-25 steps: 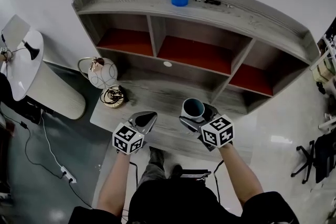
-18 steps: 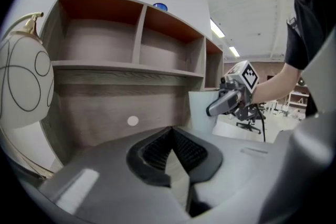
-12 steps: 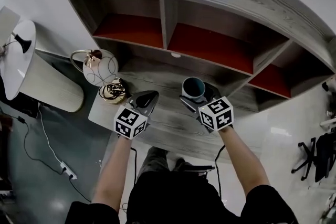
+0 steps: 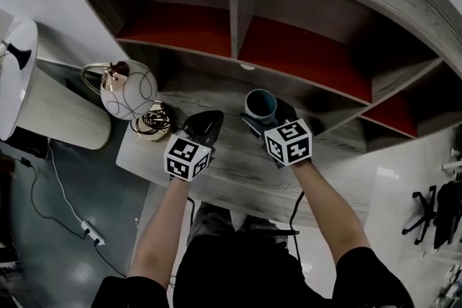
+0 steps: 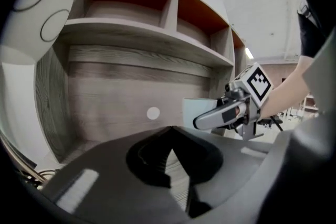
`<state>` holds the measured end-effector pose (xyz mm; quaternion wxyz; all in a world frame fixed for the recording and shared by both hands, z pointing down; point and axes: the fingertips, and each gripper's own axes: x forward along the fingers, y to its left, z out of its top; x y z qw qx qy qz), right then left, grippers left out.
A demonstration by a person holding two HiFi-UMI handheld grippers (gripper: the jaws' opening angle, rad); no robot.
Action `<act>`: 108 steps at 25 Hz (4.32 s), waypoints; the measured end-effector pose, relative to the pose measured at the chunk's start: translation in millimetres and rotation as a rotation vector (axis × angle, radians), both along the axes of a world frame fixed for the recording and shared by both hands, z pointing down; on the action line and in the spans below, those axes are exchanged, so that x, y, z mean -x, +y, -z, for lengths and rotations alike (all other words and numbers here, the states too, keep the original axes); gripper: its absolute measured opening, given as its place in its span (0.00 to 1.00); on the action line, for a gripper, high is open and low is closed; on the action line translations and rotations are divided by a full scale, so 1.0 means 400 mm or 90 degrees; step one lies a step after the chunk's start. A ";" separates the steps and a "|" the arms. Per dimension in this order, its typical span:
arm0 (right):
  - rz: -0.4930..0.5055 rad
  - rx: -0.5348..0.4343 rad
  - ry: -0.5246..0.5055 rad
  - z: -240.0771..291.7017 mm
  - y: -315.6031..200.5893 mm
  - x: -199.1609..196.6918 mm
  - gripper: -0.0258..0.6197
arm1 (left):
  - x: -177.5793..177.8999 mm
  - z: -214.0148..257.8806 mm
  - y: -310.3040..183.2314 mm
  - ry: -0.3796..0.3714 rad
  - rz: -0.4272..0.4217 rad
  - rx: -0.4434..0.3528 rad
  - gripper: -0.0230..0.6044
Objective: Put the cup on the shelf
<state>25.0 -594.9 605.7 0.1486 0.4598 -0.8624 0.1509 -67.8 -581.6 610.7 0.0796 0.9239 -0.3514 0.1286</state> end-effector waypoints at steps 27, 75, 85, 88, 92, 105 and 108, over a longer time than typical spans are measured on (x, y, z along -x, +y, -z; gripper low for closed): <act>-0.033 -0.012 0.040 -0.179 -0.214 0.080 0.64 | 0.041 -0.122 -0.109 0.043 0.037 0.040 0.04; 0.040 0.012 0.059 0.067 0.060 -0.026 0.71 | -0.004 0.108 0.060 0.080 0.023 0.052 0.04; 0.024 -0.015 0.044 0.181 0.258 -0.102 0.37 | -0.030 0.164 0.198 0.079 0.019 0.039 0.04; -0.003 -0.051 0.054 0.217 0.300 -0.132 0.12 | -0.033 0.176 0.239 0.087 0.025 0.038 0.04; 0.001 -0.054 0.041 0.232 0.360 -0.144 0.06 | -0.030 0.180 0.295 0.092 0.034 0.040 0.04; 0.030 -0.025 0.014 0.208 0.509 -0.123 0.06 | 0.003 0.154 0.482 0.072 0.082 0.062 0.04; 0.027 -0.017 0.007 0.202 0.535 -0.121 0.06 | -0.007 0.156 0.501 0.068 0.068 0.063 0.04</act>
